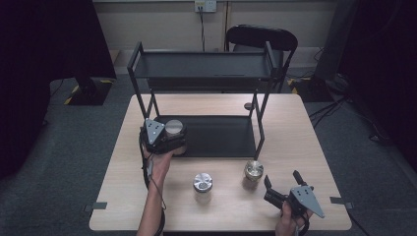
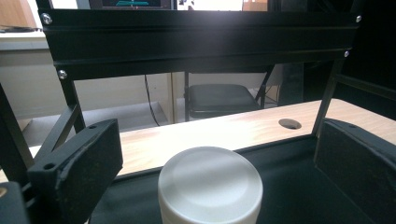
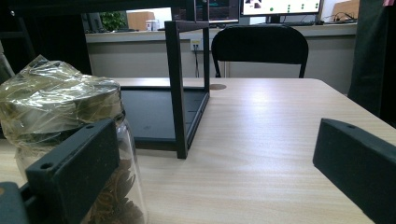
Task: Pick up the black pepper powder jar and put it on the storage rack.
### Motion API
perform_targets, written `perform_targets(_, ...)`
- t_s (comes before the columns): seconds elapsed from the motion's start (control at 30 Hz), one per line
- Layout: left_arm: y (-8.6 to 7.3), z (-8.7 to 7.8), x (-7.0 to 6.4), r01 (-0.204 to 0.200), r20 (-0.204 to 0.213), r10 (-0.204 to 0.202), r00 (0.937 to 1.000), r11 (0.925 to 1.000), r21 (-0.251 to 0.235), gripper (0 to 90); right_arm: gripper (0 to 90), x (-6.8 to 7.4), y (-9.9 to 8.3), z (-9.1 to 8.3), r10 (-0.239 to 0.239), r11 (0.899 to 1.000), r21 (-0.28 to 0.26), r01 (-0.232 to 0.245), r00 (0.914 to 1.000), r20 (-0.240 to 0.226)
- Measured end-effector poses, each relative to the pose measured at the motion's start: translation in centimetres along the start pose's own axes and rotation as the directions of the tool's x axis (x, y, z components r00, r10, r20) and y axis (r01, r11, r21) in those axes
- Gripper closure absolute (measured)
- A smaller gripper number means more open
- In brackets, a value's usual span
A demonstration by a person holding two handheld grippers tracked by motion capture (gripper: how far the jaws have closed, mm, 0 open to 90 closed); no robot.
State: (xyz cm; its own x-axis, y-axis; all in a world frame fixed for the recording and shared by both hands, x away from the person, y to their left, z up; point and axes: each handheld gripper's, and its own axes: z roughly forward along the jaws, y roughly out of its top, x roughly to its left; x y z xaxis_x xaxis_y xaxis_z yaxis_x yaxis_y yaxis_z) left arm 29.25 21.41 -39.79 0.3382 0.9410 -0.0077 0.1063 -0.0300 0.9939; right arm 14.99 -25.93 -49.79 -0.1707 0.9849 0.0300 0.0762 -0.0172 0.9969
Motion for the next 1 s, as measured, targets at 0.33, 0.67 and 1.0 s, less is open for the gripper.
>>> perform_targets(0.33, -0.5, -0.6, -0.5, -0.009, 0.003, 0.009, 1.0000, 0.9999, 0.004, 0.3, 0.0, 0.0, -0.1, 0.0, 0.002, 1.000, -0.003, -0.002, 1.0000, -0.003)
perform_targets(0.67, -0.9, -1.9, -0.9, -0.003, -0.008, 0.003, 1.0000, 0.9997, -0.023, 0.0, 0.0, 0.0, 0.0, 0.0, 0.001, 1.000, 0.000, -0.001, 1.0000, -0.001)
perform_targets(1.0, -1.3, -3.8, -1.1, 0.008, -0.011, -0.008, 0.9999, 0.9984, -0.057, 0.0, 0.0, 0.0, 0.0, 0.0, 0.002, 1.000, 0.000, -0.002, 1.0000, -0.001)
